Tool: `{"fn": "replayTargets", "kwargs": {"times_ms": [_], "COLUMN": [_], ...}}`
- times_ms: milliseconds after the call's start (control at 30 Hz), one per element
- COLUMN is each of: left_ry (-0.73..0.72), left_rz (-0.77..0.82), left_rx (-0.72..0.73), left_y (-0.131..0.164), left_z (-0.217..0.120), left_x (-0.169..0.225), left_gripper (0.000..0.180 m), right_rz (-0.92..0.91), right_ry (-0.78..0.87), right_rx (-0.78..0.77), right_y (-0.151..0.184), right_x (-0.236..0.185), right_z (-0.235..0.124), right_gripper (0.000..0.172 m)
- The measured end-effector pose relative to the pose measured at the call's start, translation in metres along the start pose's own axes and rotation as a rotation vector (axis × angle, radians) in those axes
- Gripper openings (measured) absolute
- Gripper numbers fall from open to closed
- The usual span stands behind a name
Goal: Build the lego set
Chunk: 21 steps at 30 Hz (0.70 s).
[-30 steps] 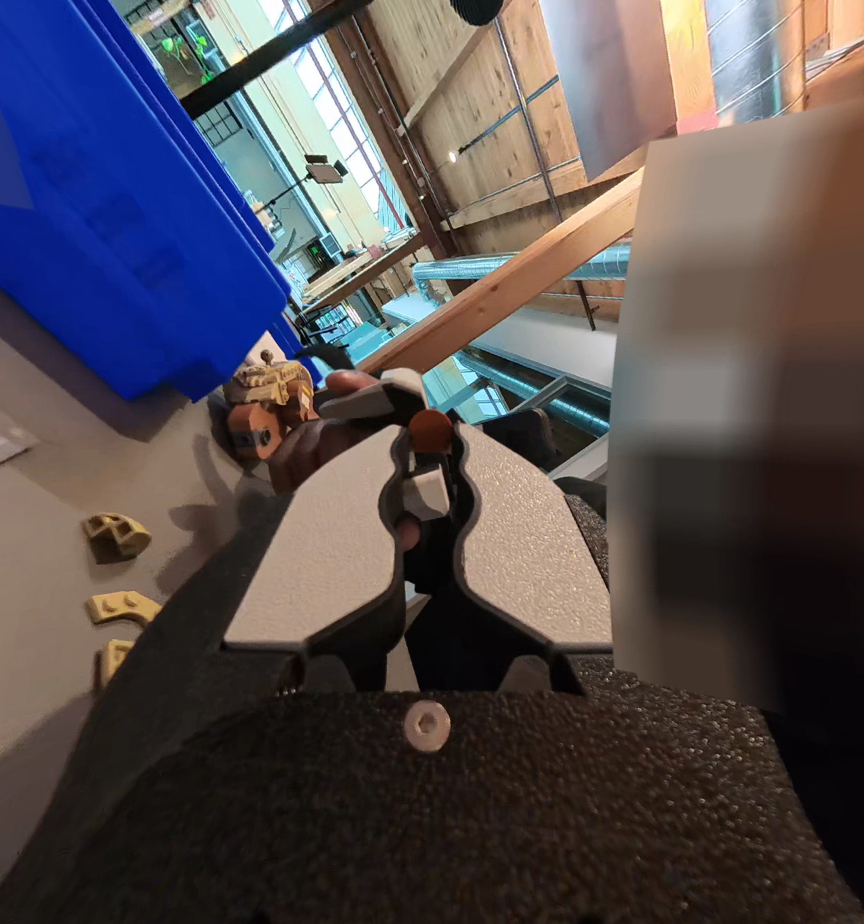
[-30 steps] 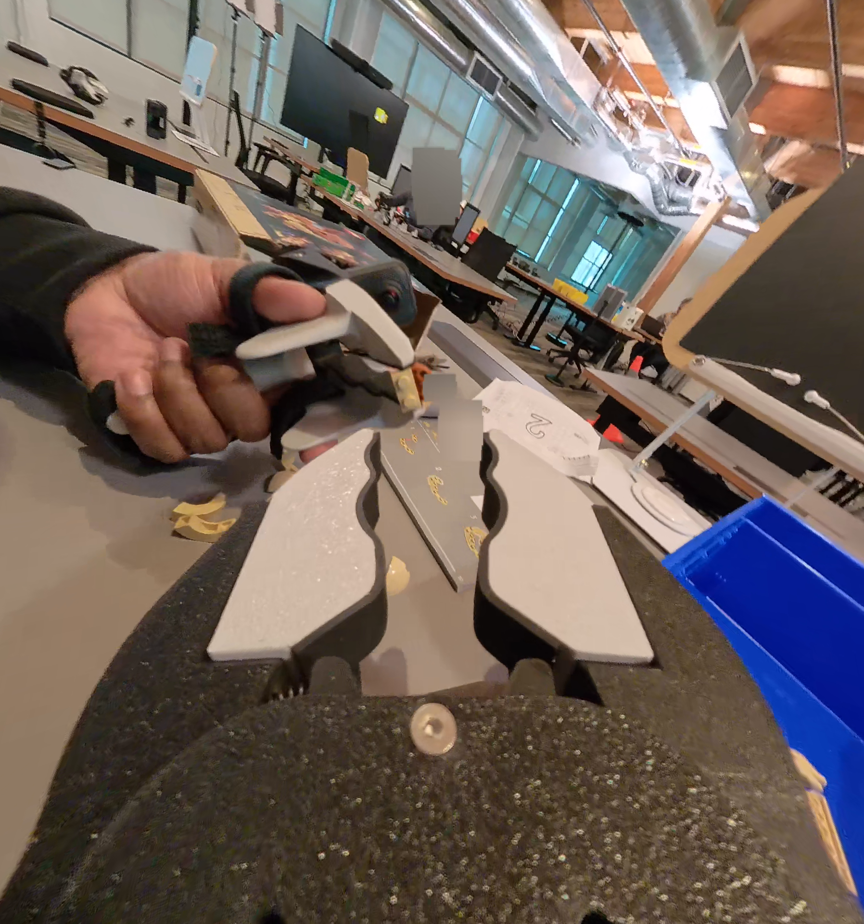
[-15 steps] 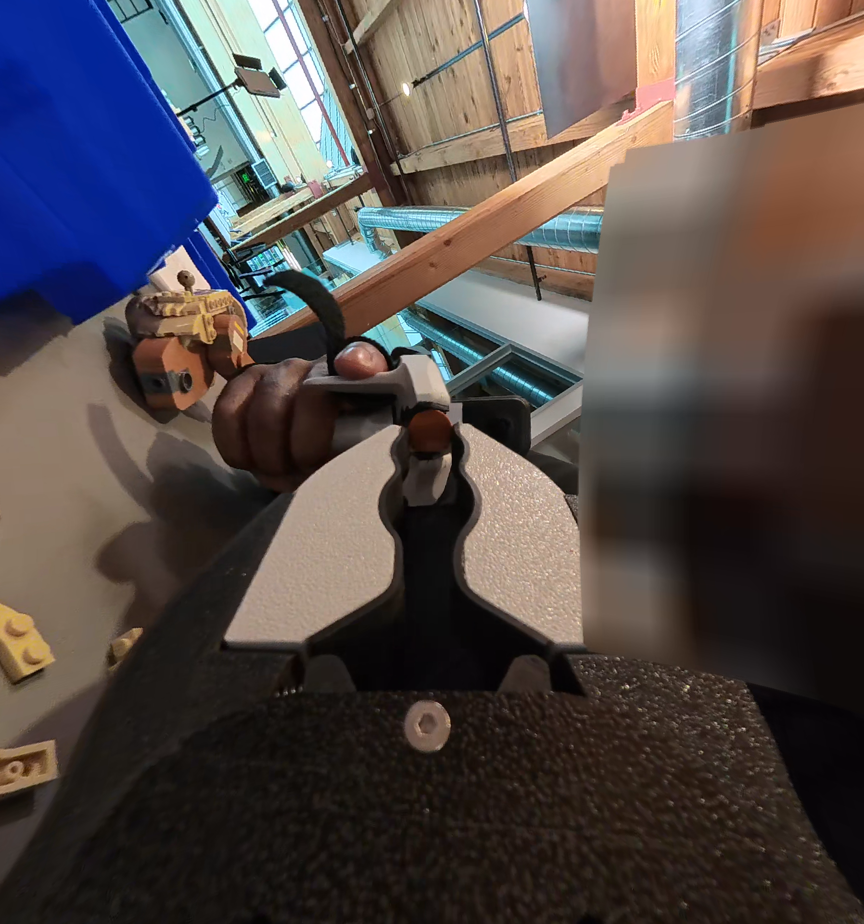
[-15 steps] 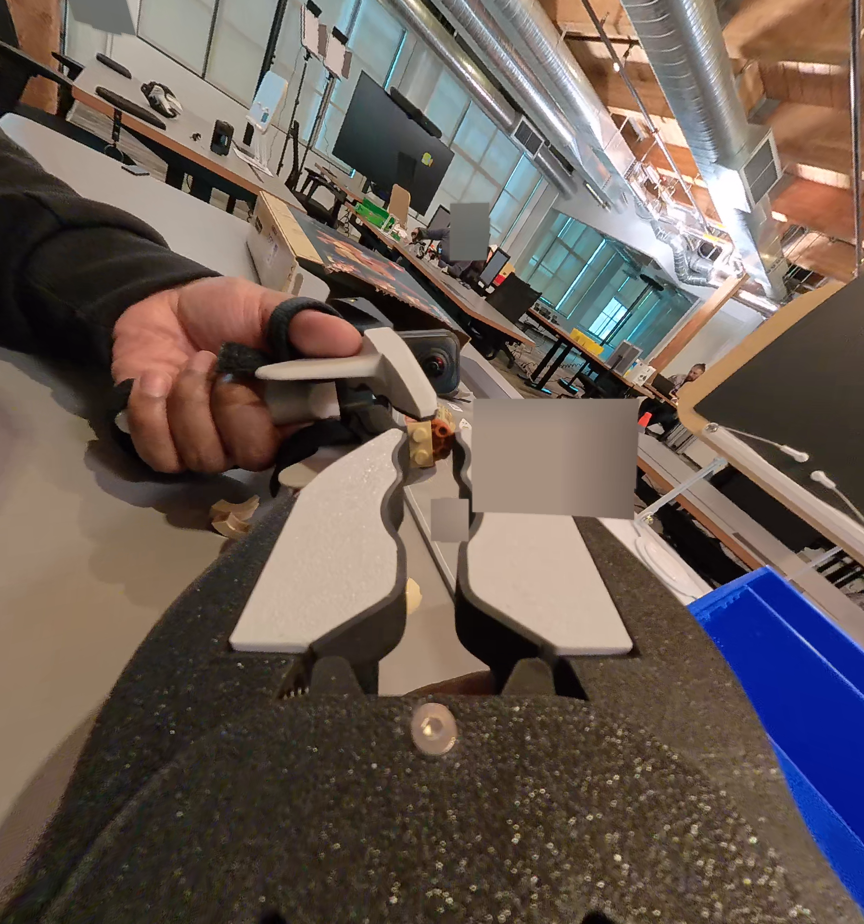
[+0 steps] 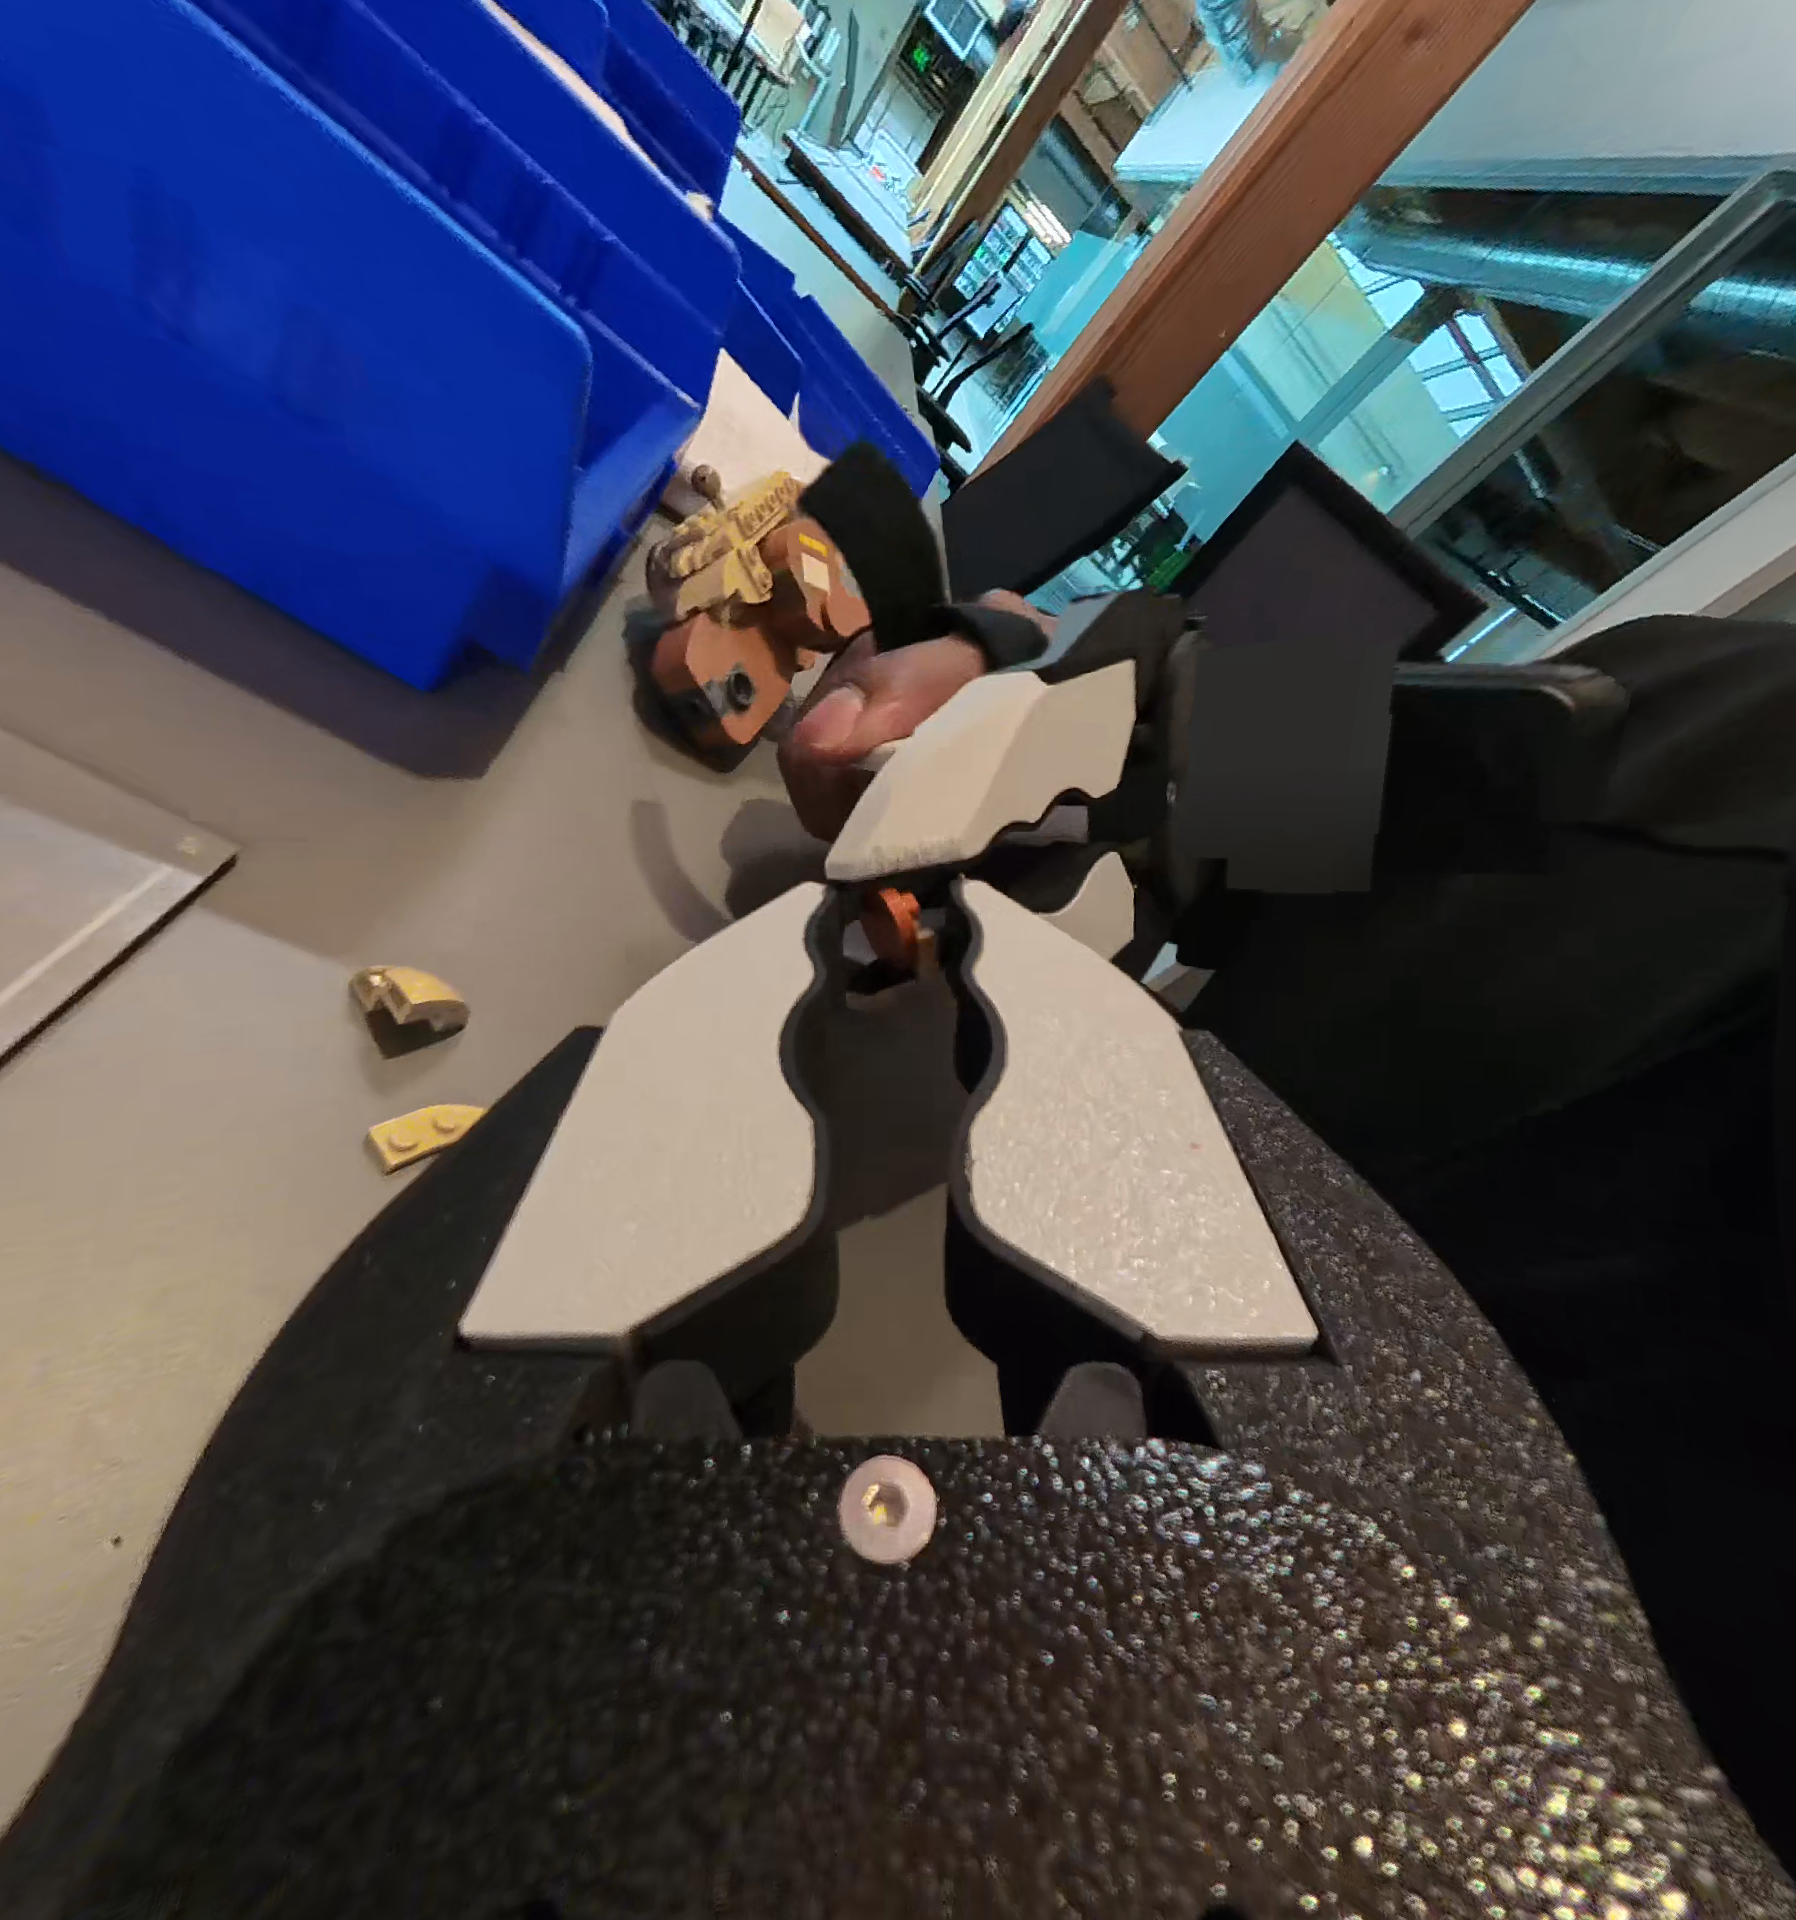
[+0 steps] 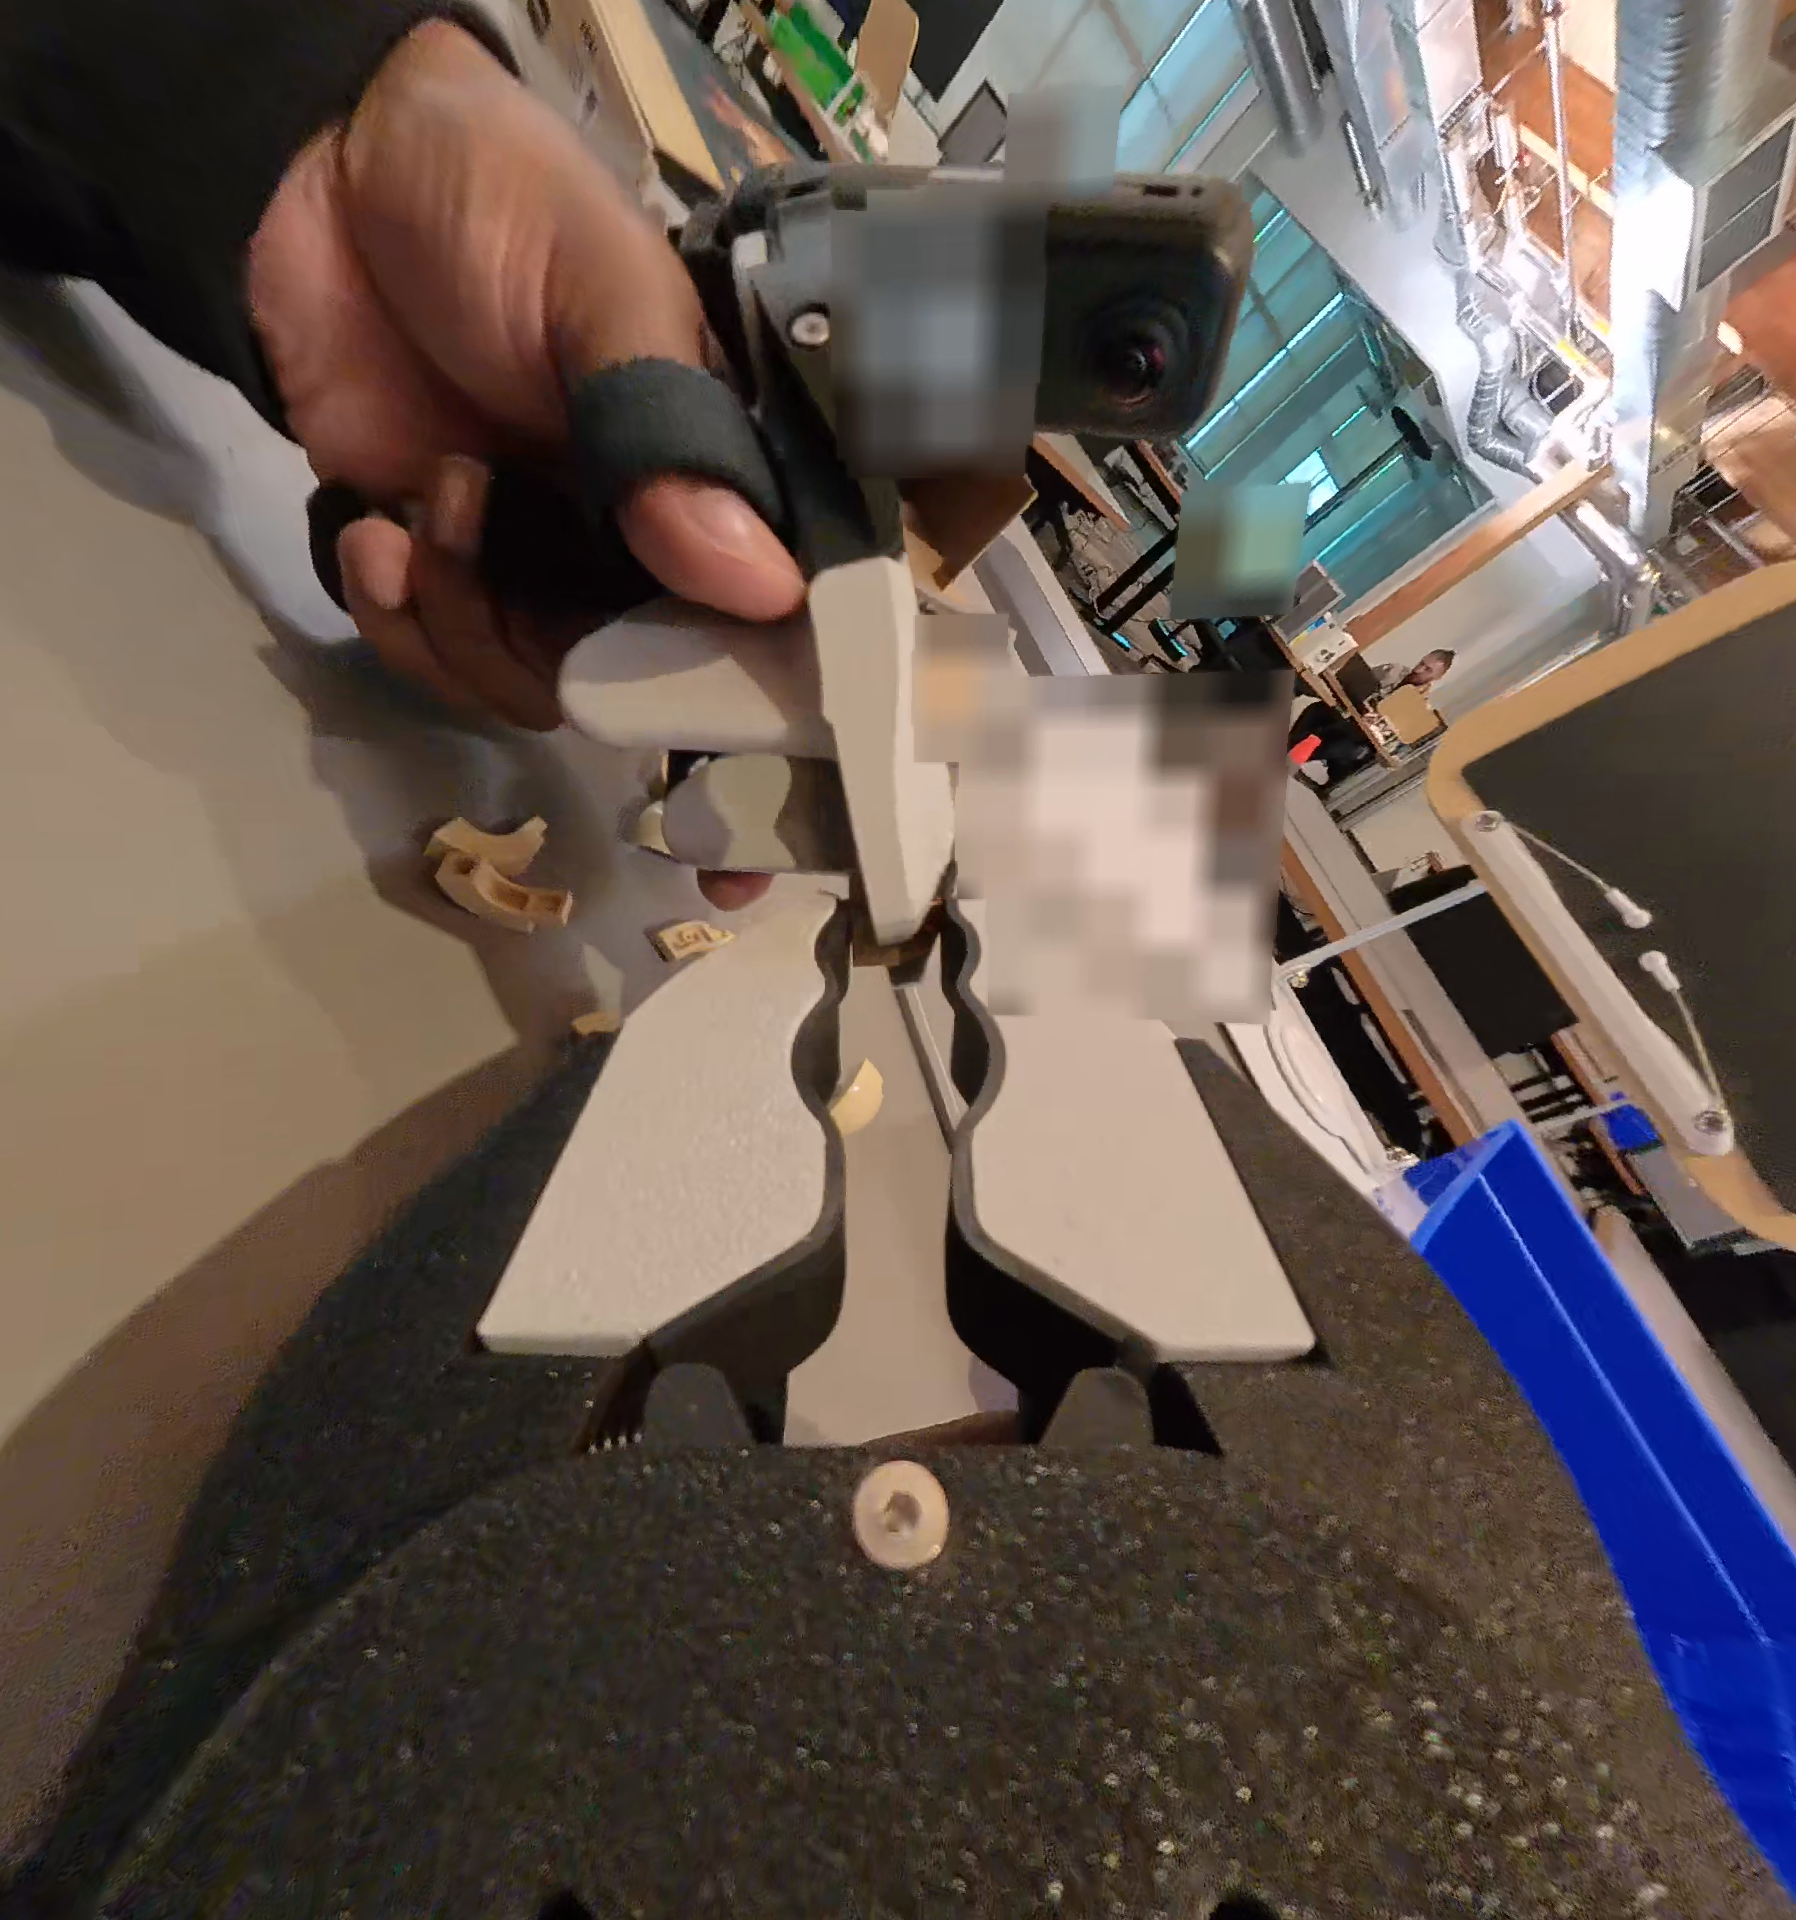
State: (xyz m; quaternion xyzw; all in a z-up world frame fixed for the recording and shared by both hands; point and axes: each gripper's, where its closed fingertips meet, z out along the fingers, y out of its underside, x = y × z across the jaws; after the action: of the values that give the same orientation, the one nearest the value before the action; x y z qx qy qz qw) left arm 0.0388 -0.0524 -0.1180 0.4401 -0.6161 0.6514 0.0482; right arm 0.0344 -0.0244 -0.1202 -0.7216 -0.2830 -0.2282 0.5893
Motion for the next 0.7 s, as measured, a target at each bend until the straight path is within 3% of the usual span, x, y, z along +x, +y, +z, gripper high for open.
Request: {"fn": "replayTargets", "kwargs": {"times_ms": [300, 700], "left_ry": [-0.064, -0.225], "left_rz": [0.023, 0.171], "left_rx": [-0.014, -0.062], "left_y": [0.004, 0.01], "left_z": [0.0, 0.002], "left_x": [-0.009, -0.024], "left_gripper": [0.013, 0.013], "right_rz": [-0.032, -0.117], "right_ry": [0.007, 0.029], "right_rx": [-0.06, -0.141], "right_y": [0.01, 0.022], "right_x": [-0.002, -0.005], "right_z": [0.003, 0.007], "right_gripper": [0.016, 0.016]}}
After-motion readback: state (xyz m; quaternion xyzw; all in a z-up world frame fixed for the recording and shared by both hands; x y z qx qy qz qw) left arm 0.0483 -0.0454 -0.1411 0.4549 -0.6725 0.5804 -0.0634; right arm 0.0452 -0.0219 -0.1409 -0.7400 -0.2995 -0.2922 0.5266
